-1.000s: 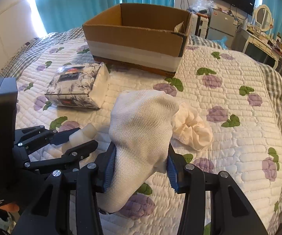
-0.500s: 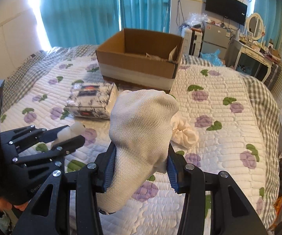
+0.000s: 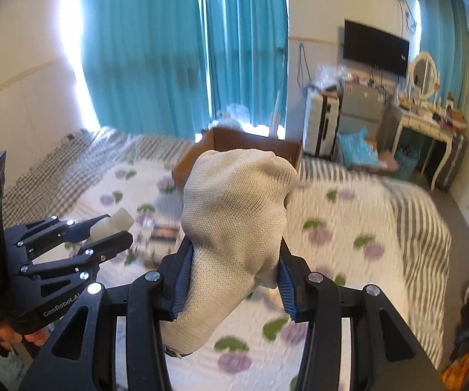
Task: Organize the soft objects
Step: 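Carry both held items over the box and open both grippers to drop them, then withdraw both grippers and move the right gripper to the cream scrunchie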
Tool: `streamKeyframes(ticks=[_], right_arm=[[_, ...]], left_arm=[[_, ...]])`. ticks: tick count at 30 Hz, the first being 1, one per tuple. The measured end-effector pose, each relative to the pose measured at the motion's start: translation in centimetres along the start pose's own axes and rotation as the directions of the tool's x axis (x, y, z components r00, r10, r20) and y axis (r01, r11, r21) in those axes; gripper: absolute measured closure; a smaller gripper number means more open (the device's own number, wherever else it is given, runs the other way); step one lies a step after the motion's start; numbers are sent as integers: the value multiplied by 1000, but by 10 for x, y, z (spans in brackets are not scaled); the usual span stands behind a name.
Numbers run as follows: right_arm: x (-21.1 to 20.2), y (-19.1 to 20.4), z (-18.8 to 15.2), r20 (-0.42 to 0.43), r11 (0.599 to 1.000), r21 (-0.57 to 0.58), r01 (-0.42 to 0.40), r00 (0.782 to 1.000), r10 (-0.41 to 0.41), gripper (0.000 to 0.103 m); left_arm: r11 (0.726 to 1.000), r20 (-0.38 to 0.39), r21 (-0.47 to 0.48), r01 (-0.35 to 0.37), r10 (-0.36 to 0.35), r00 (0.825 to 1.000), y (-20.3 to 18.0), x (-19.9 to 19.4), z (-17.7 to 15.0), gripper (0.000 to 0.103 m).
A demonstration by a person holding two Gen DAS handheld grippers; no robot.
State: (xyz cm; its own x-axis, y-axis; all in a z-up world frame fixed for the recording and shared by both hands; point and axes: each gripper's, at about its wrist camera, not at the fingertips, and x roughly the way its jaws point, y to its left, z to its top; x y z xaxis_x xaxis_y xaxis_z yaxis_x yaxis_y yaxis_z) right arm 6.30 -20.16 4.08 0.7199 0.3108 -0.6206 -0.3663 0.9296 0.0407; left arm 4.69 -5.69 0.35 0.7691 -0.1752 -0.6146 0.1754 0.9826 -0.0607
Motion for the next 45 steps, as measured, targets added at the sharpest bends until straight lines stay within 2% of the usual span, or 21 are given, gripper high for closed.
streamKeyframes(ticks=[3,6,10,16,21,23,26,28,31,32,34,36,38,41,45], right_arm=[[3,-8,29,38,1000,-7,-4,999,5,58],[14,-14,58,68,999,-28,28,997,-26,58],[39,-26,89,71,1000,-2,-29,997,29,58],[92,-45,125,72,1000,2,4,997,-4,58],[151,-63,136,30,1000,-1,13,999,-13,58],[179,-71,136,-2,1000,8,6,1000,-6,58],[218,-81,128,-50,999,-1,32,998,-32,58],[241,-86,121,-80,1000,11,19,997,-18,58],[259,-89,111,-91,1000,6,21,996,-20,56],[263,-89,109,-95,1000,2,20,995,-19,55],[266,-89,108,-86,1000,6,16,996,-15,51],[262,-91,106,-68,999,16,29,997,-28,34],[252,-93,108,-38,999,30,39,999,-38,31],[230,-96,114,-4,998,52,44,999,-44,28],[186,-89,118,37,996,26,86,996,-87,13]], left_arm=[[1000,35,4,5,-5,999,5,3,24,71],[1000,64,23,-6,5,998,8,10,45,71],[995,120,87,-42,32,992,6,29,76,71],[994,115,109,-30,17,993,12,81,116,71],[998,53,64,7,-11,999,26,135,134,71],[999,26,53,-8,6,1000,29,155,135,71],[999,-16,33,-15,16,1000,36,184,131,71],[1000,-31,23,-10,11,999,42,200,127,68],[1000,-50,28,-7,9,999,45,215,122,68],[999,-52,35,-14,16,998,43,219,122,66],[998,-47,55,-21,23,999,42,222,123,57],[996,-23,72,-46,48,999,41,220,124,34],[995,8,69,-70,70,998,43,212,124,26],[997,46,37,-67,66,997,49,197,125,26],[994,69,48,-96,92,993,51,169,127,26]])
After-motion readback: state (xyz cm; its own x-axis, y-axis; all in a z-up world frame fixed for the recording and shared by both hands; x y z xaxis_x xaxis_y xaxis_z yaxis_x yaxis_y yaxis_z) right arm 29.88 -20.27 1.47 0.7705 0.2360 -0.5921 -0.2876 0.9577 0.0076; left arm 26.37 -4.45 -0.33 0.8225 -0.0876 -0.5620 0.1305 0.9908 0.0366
